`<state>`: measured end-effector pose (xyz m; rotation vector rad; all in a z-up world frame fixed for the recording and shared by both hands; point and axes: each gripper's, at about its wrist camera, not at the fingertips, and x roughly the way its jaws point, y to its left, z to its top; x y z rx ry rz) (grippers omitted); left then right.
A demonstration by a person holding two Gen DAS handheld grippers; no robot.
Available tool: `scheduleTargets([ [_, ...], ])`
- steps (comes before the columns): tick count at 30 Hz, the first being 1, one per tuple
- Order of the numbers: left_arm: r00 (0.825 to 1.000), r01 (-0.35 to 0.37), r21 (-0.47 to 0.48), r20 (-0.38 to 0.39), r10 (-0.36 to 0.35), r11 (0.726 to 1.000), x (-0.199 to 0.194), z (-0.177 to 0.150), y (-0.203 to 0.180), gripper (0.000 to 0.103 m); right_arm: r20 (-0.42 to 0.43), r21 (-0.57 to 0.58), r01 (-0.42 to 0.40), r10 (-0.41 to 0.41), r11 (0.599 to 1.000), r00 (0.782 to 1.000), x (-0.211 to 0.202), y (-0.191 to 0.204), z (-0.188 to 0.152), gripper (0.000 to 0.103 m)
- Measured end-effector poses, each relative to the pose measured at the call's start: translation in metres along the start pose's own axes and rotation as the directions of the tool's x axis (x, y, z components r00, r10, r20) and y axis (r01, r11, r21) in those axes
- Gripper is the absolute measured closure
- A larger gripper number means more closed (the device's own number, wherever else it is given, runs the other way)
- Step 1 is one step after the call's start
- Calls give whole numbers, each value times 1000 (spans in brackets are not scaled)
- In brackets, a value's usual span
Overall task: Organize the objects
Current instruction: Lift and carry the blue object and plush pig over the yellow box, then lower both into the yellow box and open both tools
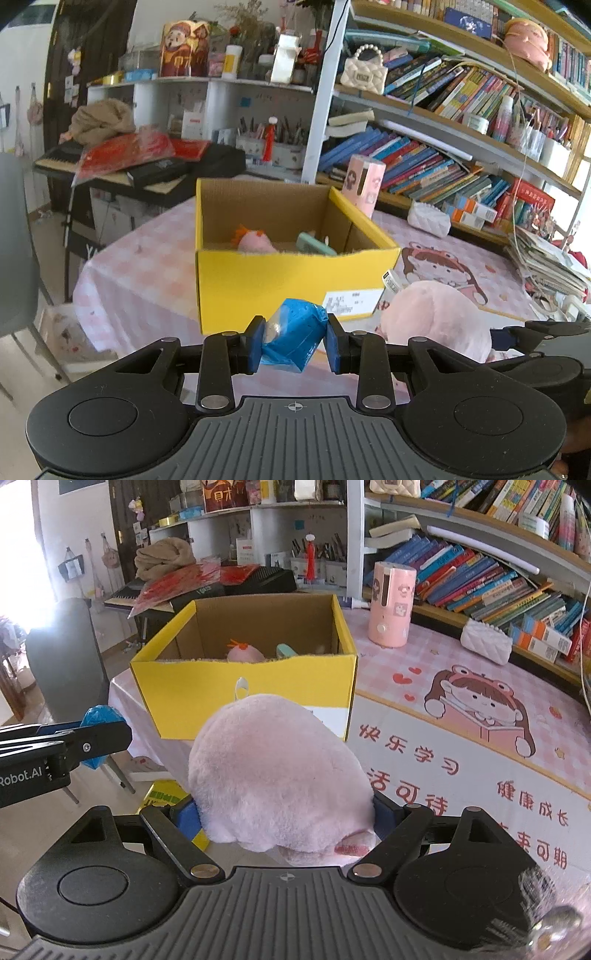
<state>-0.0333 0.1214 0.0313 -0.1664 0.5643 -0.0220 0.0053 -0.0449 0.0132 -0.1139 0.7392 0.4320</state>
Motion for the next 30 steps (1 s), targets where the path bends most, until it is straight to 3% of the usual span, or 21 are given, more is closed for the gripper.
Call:
scheduleTargets([
  [11,999,-17,-3,36,17,1000,14,25,4,71,32,-5,-14,14,1000,999,10,-1,32,17],
  [19,995,-76,-11,68,76,997,41,53,6,71,91,-30,-57,60,998,994,34,-11,78,17],
  [26,989,-136,-34,59,138,990,80,71,5,71,132,-62,-83,91,995,987,65,-28,122,17],
  [30,985,-170,-37,16,171,985,108,75,2,71,138,-78,-98,108,992,985,87,-36,144,17],
])
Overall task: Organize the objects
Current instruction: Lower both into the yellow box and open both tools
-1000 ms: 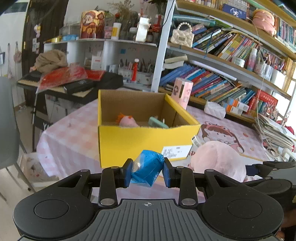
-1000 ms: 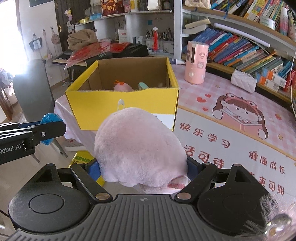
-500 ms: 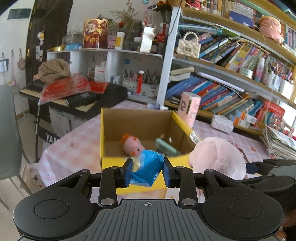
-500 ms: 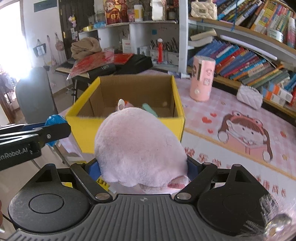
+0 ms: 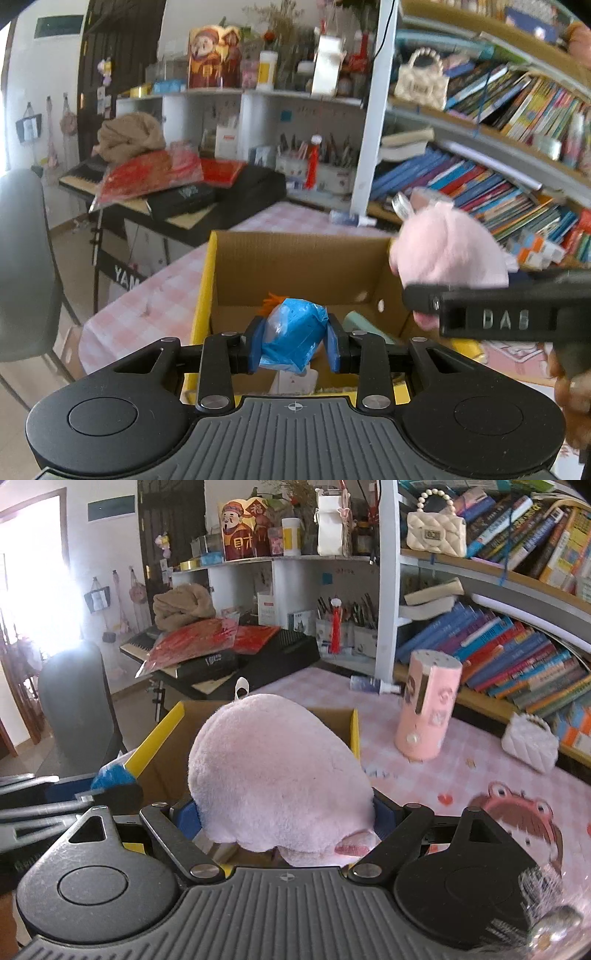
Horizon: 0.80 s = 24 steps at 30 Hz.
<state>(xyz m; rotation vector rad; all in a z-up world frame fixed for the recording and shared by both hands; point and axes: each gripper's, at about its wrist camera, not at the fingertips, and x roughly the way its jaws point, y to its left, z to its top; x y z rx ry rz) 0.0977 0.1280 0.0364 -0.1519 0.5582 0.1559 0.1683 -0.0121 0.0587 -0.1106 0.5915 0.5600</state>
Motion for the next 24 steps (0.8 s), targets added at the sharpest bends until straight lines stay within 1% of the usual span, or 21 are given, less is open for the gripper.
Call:
scheduleTargets([
  [5,998,-20,15,-67,21,1000,32,-2,-11,71,-29,-24,-45,45,999,999,35,-10,14,17],
  [13,988,-36,54,-145,44,998,65,-5,-28,71,-115,-95,-118,107,988,988,91,-13,25,17],
  [21,975,-45,71,-214,59,996,86,-10,-36,71,-172,-175,-148,118,974,978,129,-10,33,17],
  [24,974,-56,68,-215,69,996,86,-11,-37,71,-203,-201,-159,117,967,972,141,-8,36,16],
])
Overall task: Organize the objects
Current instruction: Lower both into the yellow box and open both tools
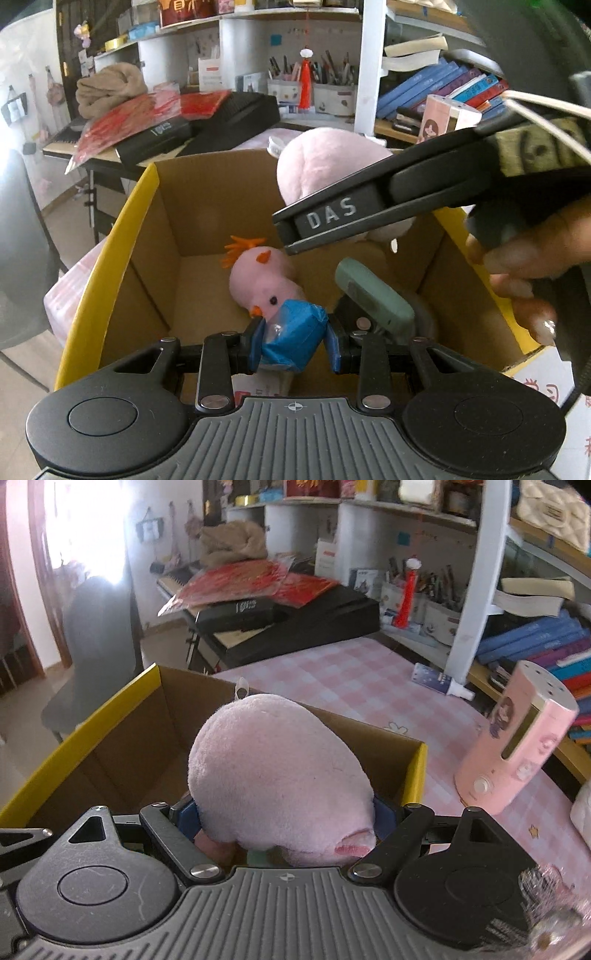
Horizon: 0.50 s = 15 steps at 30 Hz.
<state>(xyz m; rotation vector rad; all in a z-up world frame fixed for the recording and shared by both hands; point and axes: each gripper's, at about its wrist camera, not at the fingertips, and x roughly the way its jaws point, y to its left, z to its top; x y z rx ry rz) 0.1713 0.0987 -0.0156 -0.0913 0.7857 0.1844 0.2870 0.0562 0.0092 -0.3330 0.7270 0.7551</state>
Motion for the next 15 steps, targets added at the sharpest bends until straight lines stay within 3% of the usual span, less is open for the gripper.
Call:
scheduleTargets([
  [5,1000,-7,-6,23,7,1000,-4,1,-2,68,-39,-60,12,-15,998,999,13,5,6,16],
  [8,999,-14,-8,51,14,1000,-10,2,-2,53,-62,-79,26,-31,997,998,20,5,9,16],
  [15,993,-29,-22,111,31,999,-29,0,1,41,-135,-87,37,-48,996,990,36,6,14,15],
])
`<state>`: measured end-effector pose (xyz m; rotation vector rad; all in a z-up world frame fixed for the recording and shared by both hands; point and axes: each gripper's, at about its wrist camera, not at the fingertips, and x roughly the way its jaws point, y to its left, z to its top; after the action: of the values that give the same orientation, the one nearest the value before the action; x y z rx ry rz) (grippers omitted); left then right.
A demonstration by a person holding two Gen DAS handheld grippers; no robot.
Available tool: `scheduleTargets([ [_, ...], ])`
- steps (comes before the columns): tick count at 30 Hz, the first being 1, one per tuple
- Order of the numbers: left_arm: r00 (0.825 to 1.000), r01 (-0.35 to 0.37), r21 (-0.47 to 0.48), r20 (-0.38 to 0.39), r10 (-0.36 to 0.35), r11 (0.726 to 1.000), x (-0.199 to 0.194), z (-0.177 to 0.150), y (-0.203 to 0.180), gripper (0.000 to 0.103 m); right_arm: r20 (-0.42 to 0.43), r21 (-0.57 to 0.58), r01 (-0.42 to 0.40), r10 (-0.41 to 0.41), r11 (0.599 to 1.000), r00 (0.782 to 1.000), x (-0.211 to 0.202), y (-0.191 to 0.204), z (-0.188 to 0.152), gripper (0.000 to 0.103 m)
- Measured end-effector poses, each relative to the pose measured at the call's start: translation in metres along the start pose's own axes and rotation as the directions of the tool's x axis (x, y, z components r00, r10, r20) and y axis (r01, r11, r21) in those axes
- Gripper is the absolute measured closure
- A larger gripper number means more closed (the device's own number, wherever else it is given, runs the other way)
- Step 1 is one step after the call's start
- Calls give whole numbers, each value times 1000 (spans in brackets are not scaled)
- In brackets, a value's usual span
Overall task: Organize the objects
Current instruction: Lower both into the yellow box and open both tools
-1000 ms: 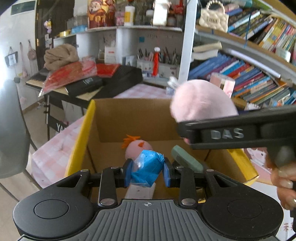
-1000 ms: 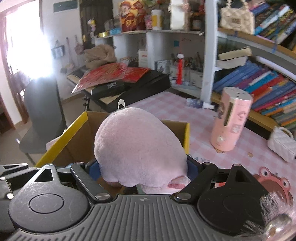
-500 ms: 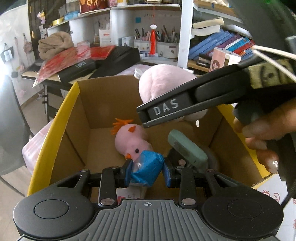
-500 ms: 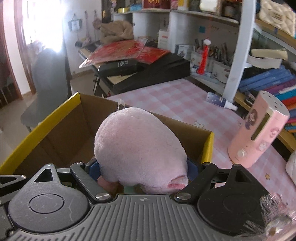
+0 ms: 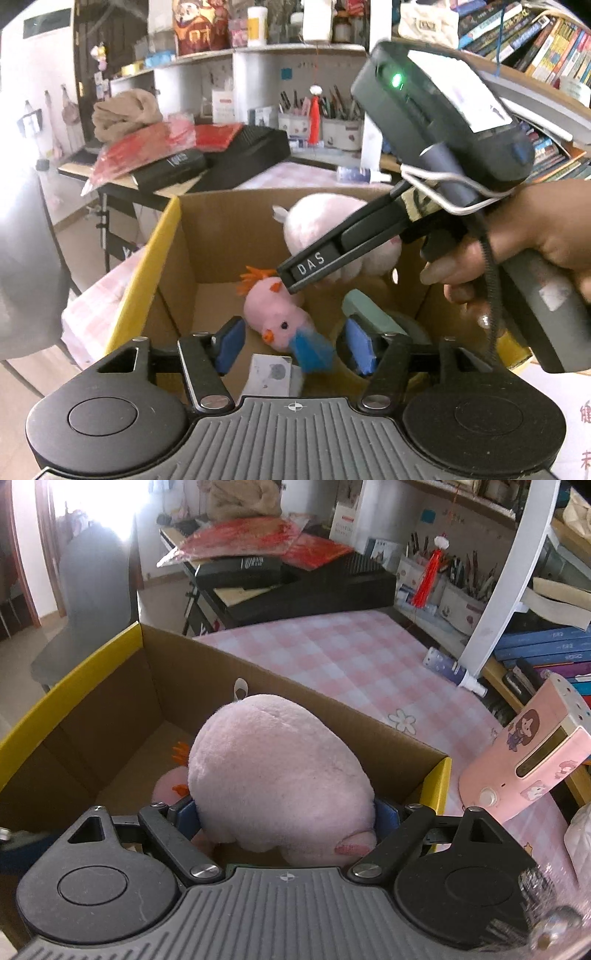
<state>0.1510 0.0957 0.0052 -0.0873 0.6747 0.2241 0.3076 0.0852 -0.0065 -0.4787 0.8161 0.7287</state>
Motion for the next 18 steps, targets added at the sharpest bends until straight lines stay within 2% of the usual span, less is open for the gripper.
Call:
scheduleTargets([
  [4,1000,-9,-26,16,9,1000,-10,-2,6,38,-17,-4,20,-20,1000,1000,5,2,2,13],
  [11,998,-24,-49,59,27,999,-25,-1,15,27,-32,-17,23,-23,1000,999,8,4,3,8],
  [15,996,-26,-51,87,31,998,-31,0,18,17,12,-24,35,-35,999,999,-2,5,1,2],
  [18,995,-22,-57,97,27,998,-36,-1,21,14,41,-1,51,-50,999,998,-15,2,-3,2],
])
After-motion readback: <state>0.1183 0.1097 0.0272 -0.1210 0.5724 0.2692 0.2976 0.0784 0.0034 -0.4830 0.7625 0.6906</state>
